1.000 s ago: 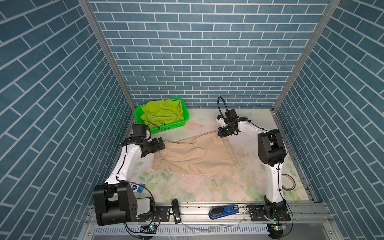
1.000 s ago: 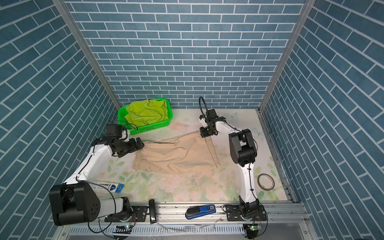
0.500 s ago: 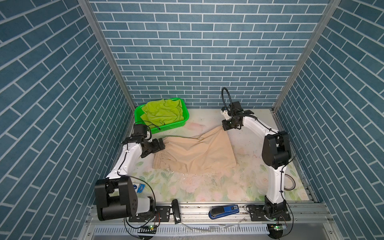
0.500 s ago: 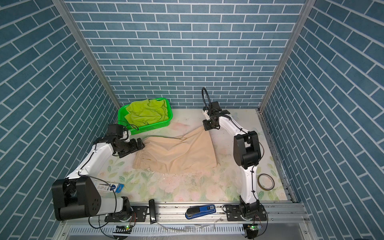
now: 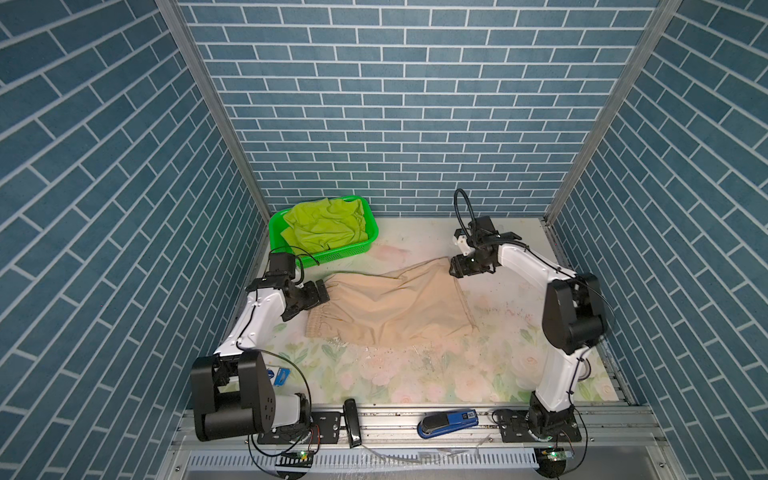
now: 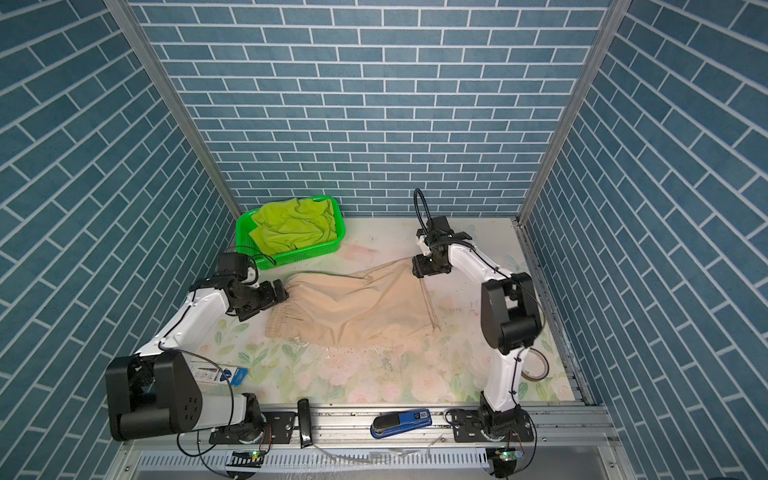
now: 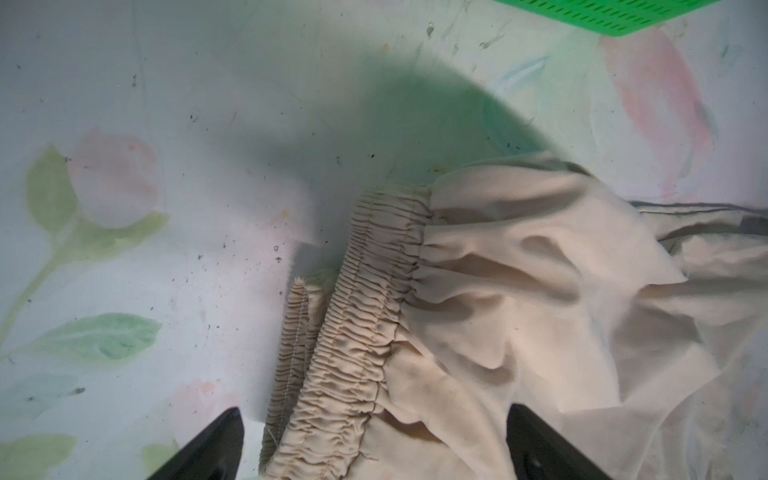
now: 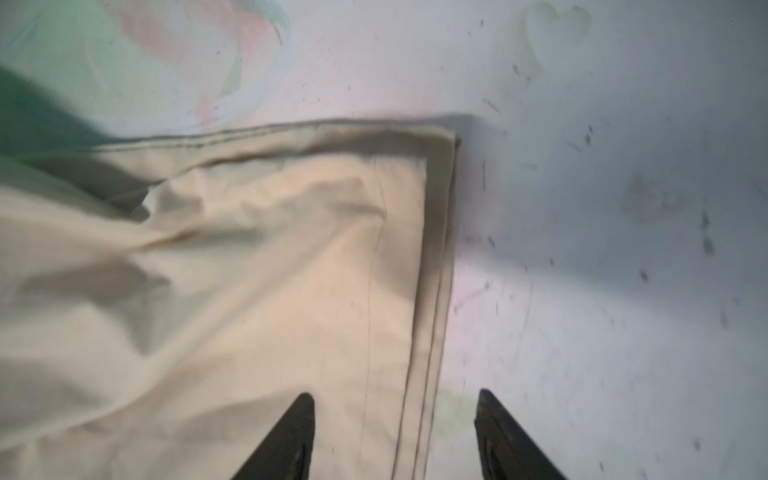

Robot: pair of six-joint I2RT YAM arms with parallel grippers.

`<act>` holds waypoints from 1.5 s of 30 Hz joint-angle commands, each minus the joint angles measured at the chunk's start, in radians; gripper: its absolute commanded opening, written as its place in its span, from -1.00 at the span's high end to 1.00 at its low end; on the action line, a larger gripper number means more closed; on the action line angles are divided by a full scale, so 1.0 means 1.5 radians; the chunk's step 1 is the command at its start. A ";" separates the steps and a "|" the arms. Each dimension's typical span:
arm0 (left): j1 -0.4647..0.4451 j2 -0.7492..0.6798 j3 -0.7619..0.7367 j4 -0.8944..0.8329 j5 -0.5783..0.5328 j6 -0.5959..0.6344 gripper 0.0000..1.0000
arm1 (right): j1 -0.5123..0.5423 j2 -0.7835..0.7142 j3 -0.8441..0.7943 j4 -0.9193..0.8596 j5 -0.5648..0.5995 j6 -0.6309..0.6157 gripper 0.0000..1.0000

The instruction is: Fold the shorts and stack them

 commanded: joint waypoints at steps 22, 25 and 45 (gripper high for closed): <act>0.027 -0.076 -0.181 0.068 0.038 -0.100 -0.75 | 0.033 -0.182 -0.384 0.117 -0.139 0.118 0.11; 0.028 -0.075 -0.187 0.070 0.039 -0.100 -0.72 | 0.038 -0.183 -0.390 0.114 -0.138 0.121 0.20; 0.031 -0.039 -0.195 0.089 0.051 -0.090 -0.05 | 0.038 -0.261 -0.394 0.038 -0.082 0.122 0.00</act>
